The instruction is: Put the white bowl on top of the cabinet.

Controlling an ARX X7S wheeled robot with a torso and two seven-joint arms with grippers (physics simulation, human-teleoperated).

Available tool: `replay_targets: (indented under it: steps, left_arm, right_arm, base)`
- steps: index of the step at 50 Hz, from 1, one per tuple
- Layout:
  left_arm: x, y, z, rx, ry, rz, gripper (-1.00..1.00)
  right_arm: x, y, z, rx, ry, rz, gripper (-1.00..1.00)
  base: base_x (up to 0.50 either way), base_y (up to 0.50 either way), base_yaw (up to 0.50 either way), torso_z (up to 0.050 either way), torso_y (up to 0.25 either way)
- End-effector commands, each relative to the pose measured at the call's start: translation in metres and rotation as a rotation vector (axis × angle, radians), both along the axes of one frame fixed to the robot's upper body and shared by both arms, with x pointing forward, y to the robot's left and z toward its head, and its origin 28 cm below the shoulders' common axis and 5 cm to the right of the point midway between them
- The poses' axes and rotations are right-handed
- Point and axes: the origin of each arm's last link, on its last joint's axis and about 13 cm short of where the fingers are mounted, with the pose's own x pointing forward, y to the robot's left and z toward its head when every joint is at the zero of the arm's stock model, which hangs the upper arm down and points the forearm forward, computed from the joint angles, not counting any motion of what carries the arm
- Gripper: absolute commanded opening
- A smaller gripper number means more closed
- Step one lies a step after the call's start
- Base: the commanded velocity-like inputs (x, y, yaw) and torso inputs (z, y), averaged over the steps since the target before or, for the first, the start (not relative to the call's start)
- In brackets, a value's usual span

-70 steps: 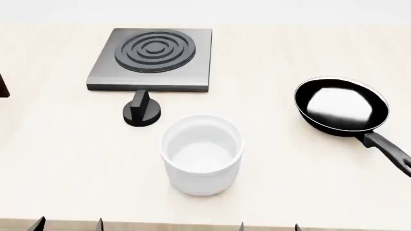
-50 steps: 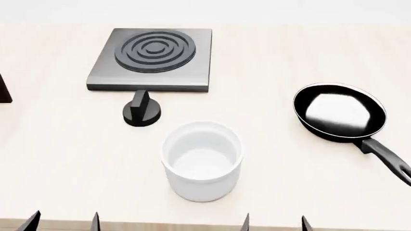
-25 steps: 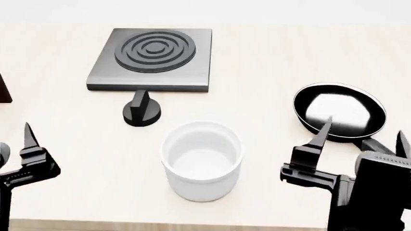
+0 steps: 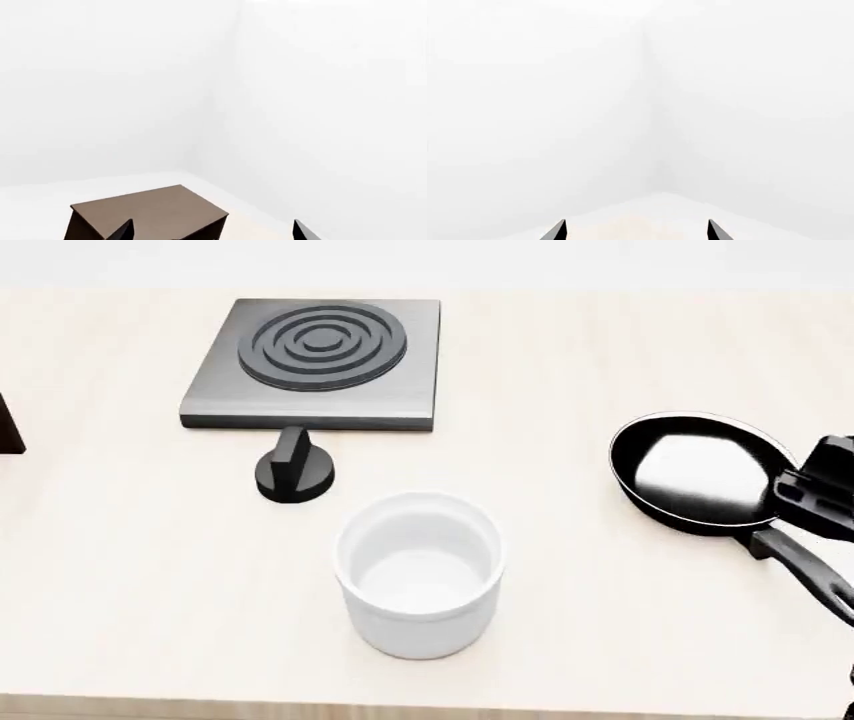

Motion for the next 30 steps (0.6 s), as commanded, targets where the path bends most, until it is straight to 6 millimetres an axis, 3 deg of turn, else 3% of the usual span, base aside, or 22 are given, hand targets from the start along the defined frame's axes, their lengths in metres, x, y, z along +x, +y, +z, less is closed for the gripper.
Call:
replay_targets:
  steps: [1,8,30]
  left_arm:
    - [0.0028,0.0111,0.0065,-0.045,-0.021,0.054,1.00]
    - [0.0040,0.0103,0.0051,-0.044,-0.011,0.051,1.00]
    - [0.0032,0.0106,0.0033,-0.037,-0.004,0.053,1.00]
  right_arm:
    - [-0.0011,-0.0115,0.0057,0.032,-0.036,-0.080,1.00]
    - [-0.0019,-0.0117,0.0065,0.003,-0.037,-0.095,1.00]
    - [-0.0010,-0.0107,0.0045,-0.019,-0.031,-0.103,1.00]
  base:
    - [0.00,0.00,0.00,0.000,0.000]
    - [0.00,0.07,0.00,0.000,0.000]
    - [0.00,0.50,0.00,0.000,0.000]
